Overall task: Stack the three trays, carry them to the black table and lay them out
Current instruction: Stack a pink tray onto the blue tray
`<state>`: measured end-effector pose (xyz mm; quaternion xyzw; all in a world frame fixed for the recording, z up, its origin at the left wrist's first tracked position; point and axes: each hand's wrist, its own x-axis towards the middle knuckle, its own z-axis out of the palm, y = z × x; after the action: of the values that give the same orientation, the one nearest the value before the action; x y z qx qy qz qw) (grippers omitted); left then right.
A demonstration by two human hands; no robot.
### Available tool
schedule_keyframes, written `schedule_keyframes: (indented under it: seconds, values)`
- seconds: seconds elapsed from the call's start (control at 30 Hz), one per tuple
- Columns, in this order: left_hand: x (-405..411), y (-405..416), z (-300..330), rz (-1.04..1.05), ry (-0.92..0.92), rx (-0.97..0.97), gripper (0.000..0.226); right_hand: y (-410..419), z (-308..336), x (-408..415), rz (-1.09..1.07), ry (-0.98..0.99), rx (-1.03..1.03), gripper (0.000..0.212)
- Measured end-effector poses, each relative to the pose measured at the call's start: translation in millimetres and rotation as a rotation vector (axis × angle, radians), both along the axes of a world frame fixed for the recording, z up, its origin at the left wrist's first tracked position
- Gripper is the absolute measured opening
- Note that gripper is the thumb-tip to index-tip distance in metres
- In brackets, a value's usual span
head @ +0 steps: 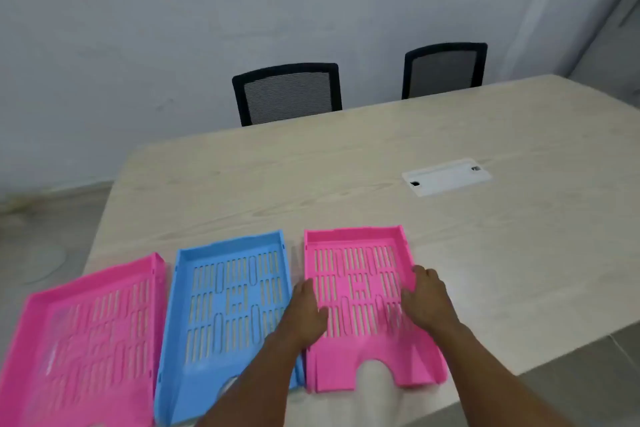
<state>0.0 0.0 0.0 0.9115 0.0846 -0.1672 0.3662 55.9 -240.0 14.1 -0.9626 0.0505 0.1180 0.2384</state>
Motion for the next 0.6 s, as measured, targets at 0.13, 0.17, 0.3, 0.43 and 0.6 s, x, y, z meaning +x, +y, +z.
schedule_keyframes:
  seconds: [0.13,0.17,0.3,0.43,0.6]
  values:
    - [2,1,-32,0.102,0.025,-0.079,0.076,-16,-28,-22,-0.083,0.071,0.093,0.058]
    - [3,0,-40,0.134,0.049,-0.113,0.076,-20,-37,-27,-0.104,0.093,0.118,0.063]
    - [0,-17,-20,0.308,0.116,-0.143,0.076,-27,-53,-35,-0.221,0.106,0.194,0.045]
    - [2,-23,-24,0.416,0.141,-0.155,0.064,-25,-46,-30,-0.286,0.042,0.231,0.026]
    - [8,-25,-12,0.457,0.065,-0.248,0.058,-30,-30,-15,-0.297,-0.072,0.286,0.028]
